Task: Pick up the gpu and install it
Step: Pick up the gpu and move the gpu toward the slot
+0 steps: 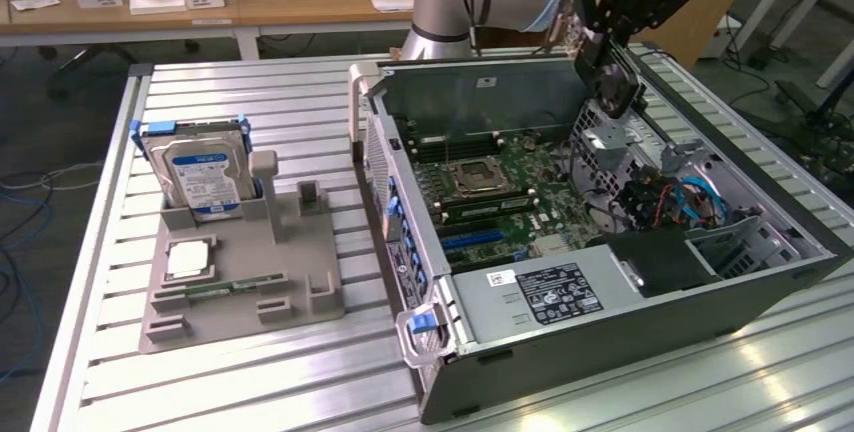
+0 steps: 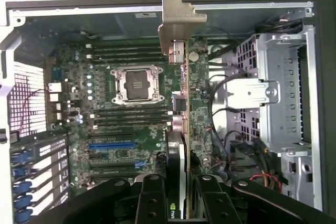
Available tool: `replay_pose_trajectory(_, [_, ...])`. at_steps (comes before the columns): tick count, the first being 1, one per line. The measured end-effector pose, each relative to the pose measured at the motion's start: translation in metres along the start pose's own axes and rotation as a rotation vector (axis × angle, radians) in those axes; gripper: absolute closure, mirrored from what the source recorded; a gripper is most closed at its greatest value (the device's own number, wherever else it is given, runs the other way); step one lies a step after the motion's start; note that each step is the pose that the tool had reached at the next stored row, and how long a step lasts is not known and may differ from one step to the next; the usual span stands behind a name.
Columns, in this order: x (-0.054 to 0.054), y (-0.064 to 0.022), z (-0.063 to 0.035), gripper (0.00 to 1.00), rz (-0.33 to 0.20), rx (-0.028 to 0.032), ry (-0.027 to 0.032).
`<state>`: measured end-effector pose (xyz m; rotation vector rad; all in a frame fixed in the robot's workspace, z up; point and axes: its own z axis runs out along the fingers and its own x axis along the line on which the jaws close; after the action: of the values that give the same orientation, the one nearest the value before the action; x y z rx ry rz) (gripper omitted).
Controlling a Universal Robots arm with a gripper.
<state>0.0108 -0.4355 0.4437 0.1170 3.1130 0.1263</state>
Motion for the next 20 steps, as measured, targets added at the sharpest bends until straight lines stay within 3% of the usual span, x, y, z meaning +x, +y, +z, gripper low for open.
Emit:
replay_pose_trajectory(11, [-0.040, 0.0029, 0.0013, 0.73, 0.000, -0.0002, 0.0000])
replay_pose_trajectory(20, [-0.046, 0.0032, 0.0025, 0.73, 0.000, 0.0000, 0.0000])
